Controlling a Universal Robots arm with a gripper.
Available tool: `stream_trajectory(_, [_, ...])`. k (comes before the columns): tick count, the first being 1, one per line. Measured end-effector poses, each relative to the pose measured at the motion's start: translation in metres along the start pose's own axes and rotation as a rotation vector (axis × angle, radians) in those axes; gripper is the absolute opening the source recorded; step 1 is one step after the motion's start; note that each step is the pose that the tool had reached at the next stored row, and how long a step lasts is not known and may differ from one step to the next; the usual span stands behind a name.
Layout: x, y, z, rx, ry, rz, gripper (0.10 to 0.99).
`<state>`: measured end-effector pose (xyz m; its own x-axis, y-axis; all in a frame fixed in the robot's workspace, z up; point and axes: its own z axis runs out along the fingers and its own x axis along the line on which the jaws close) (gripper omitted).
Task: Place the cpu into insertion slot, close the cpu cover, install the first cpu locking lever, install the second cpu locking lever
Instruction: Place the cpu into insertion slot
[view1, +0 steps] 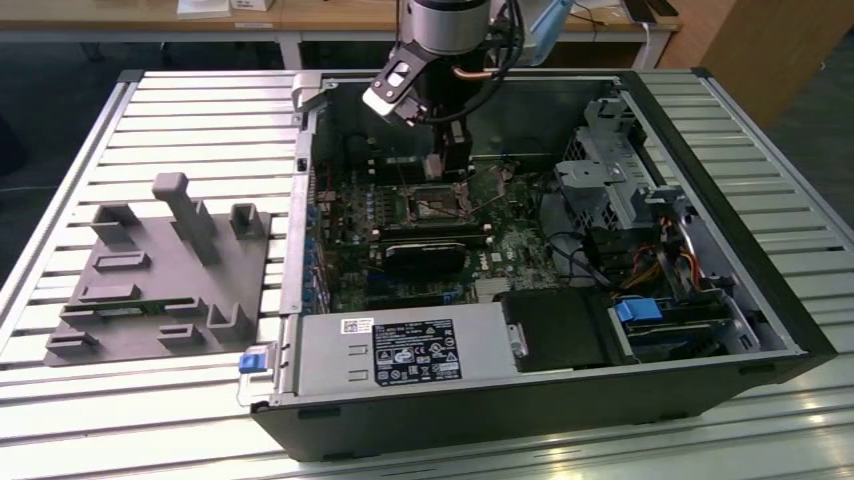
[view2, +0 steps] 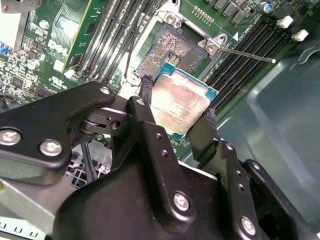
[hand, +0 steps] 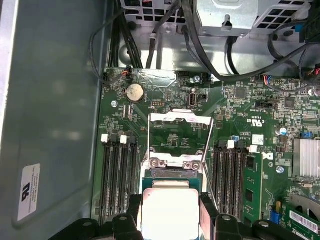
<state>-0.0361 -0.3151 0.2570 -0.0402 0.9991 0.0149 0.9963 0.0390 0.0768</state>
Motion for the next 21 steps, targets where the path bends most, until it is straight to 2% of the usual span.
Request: stream_trajectory(21, [-0.0003,-0.0028,0.014,0.0,-0.0012,0.0,0.541])
